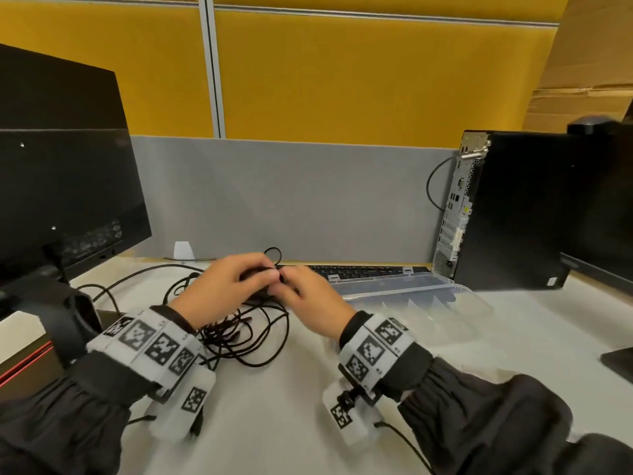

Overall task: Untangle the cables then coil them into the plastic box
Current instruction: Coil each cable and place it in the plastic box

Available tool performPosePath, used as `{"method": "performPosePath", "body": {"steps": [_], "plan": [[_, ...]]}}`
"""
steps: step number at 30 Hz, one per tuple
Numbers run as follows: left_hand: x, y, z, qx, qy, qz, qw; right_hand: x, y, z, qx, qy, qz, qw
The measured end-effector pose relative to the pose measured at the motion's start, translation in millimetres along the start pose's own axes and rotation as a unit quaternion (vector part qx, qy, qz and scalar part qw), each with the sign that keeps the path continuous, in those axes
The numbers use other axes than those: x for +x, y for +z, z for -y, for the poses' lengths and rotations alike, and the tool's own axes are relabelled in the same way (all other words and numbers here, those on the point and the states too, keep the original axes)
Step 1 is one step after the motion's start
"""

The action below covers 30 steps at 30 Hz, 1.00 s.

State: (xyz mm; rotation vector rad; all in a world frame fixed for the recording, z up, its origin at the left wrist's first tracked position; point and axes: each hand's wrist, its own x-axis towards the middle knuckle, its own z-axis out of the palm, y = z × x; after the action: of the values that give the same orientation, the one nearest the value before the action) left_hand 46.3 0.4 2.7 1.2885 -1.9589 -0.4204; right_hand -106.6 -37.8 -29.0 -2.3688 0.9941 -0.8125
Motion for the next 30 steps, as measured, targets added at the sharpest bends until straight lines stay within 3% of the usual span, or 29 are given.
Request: {"method": "performPosePath", "body": {"steps": [3, 4, 6, 9, 12, 14, 16, 20, 24, 27, 30], "plan": [[-2.6, -6.7, -11.6, -0.119, 0.011, -0.050, 0.992, -0.3, -23.6, 14.0, 0.171, -0.028, 0.000, 0.985], [-3.0, -7.5, -10.4, -0.138, -0.007, -0.022, 0.990, -2.4, -31.6, 19.6, 0.243, -0.036, 0.011, 0.969], [-3.1, -2.9, -0.5, -0.117, -0.053, 0.093, 0.987, -3.6, -44.6, 26.3, 0.355, -0.039, 0.005, 0.934], [-5.4, 17.7, 5.9, -0.066, -0.087, 0.246, 0.963, -4.8, -58.7, 32.8, 0.463, -0.029, -0.008, 0.886], [-2.2, 30.0, 7.2, -0.016, -0.075, 0.289, 0.954, -9.0, -73.8, 40.6, 0.557, -0.064, -0.033, 0.828], [0.4, 28.5, 5.9, 0.038, -0.061, 0.276, 0.958, -12.7, -86.1, 42.1, 0.563, -0.081, -0.067, 0.820], [2.7, 21.1, 9.8, 0.084, -0.061, 0.236, 0.966, -17.7, -100.5, 40.2, 0.525, -0.074, -0.122, 0.839], [7.0, -3.3, 29.0, 0.144, -0.159, 0.136, 0.967, -27.6, -127.7, 23.3, 0.392, -0.002, -0.300, 0.870], [6.9, -28.3, 47.2, 0.195, -0.197, 0.101, 0.956, -40.5, -155.4, -2.2, 0.115, -0.024, -0.451, 0.885], [4.0, -40.8, 53.4, 0.226, -0.214, 0.109, 0.944, -60.3, -185.0, -20.1, -0.029, -0.011, -0.504, 0.863], [2.5, -43.4, 50.3, 0.229, -0.213, 0.104, 0.944, -86.1, -213.3, -38.5, -0.150, 0.045, -0.497, 0.854]]}}
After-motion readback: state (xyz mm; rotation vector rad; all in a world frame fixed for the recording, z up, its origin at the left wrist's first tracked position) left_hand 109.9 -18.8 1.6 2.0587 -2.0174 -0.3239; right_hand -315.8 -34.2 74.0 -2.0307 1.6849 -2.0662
